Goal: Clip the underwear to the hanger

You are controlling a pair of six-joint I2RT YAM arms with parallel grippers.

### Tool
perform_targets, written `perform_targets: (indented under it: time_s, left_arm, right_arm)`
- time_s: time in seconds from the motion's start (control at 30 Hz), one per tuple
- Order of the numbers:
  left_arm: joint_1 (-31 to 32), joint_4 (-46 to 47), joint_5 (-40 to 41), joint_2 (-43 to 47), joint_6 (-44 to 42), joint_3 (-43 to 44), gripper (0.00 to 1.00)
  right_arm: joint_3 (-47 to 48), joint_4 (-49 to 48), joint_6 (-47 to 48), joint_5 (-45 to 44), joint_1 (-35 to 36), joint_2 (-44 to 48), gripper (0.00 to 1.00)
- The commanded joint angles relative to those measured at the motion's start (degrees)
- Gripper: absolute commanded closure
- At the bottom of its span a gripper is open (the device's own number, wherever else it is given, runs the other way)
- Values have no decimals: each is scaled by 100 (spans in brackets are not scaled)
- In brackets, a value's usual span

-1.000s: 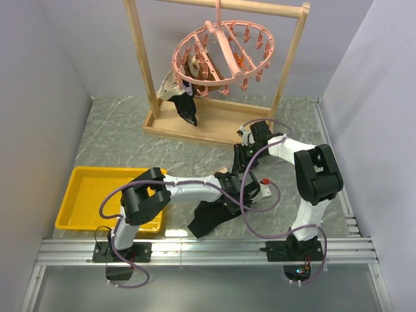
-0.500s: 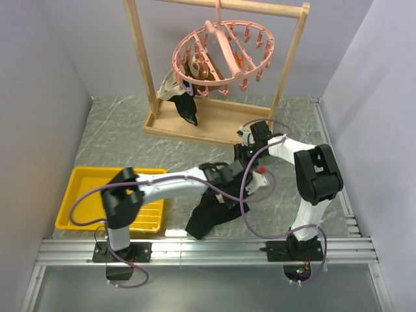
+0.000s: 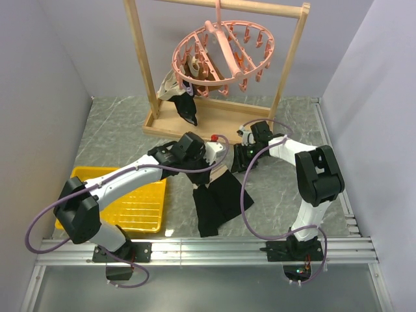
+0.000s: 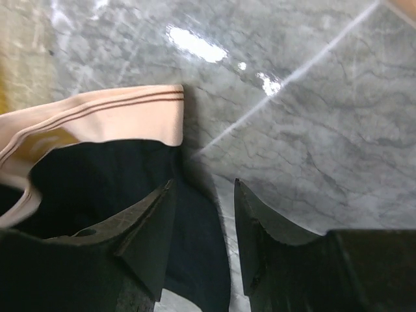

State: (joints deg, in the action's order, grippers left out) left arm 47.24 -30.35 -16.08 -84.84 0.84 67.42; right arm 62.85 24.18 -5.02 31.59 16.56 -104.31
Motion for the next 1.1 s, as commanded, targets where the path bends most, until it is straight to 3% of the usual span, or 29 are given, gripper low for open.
perform_targets:
  time_s: [0.0,0.4,0.47,0.53,0.57,0.6,0.63,0.83,1.07]
  left_arm:
    - [-118,-50,-317,257,-14,-299,100]
    - [-900,-68,-510,679,267,-703,100]
    - [-1032,-68,-633,784,276,-765,100]
    - [-1173,-76,-721,863,276,-774,100]
    - [-1217,-59,-730,907,276,-783,100]
    - [-1296,-76,-722,934,259,-783,100]
    - [-1349,-68,-756,1012,241,-783,100]
    - [-1946,195,-1143,1478,83,-923,100]
    - [-2325,179,-2398,1865,-292,-1204,100]
  right_arm:
    - [34,-317,-113,241,-12,218,51]
    - [650,-424,-255,294,436,-678,53]
    - [632,-397,-237,452,445,-704,57]
    - [518,-379,-202,514,436,-617,73]
    - [474,-353,-114,549,419,-443,81]
    - [361,-327,-79,558,392,-310,98]
    - [290,-283,-26,567,305,-161,100]
    - [-650,-397,-236,743,-476,2023,100]
    - [-1537,244,-176,576,-786,4066,100]
